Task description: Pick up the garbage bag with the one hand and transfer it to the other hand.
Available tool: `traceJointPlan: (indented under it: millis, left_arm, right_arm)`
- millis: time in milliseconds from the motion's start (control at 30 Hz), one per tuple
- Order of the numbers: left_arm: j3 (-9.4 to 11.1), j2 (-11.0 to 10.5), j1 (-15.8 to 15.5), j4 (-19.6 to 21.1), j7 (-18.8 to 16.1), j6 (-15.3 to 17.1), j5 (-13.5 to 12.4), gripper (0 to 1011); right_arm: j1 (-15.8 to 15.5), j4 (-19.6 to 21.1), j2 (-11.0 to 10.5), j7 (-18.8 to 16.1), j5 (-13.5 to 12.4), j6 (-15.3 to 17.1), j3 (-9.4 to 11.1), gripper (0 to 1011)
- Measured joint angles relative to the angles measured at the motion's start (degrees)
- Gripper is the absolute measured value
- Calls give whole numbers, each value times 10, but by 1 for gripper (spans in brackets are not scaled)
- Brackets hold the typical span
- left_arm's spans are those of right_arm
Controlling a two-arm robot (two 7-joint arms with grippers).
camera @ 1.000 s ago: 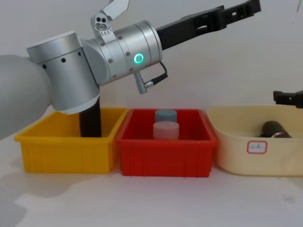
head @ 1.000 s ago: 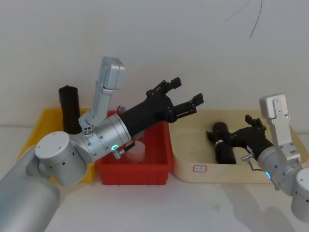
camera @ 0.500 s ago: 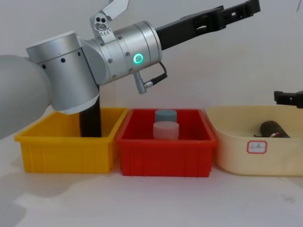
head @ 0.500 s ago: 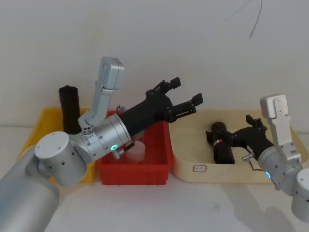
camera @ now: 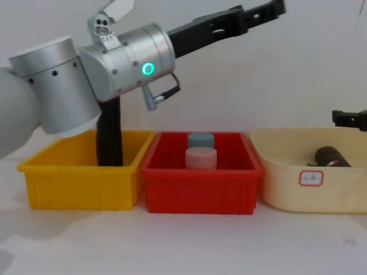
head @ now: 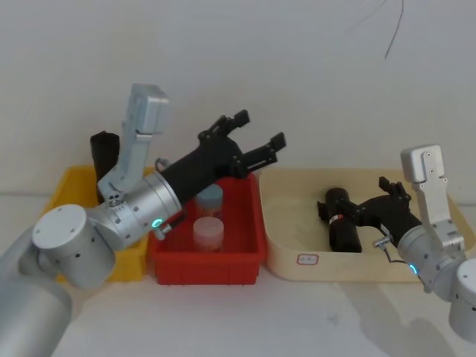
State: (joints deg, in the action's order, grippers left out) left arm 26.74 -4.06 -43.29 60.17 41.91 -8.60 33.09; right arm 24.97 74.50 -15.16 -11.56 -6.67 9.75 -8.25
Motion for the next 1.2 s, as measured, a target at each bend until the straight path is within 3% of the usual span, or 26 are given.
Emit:
traceJointPlan:
  millis: [567,1200]
  left_arm:
    - [-34,-50,32,57,-96,-14,-34,1002]
    - [-95,-111,92,128,-208,-13,-80,1001]
  right_arm:
    - [0,0,0,0,0,0,0,1001]
    - [-1,2,0,-5,0,0,-1,1001]
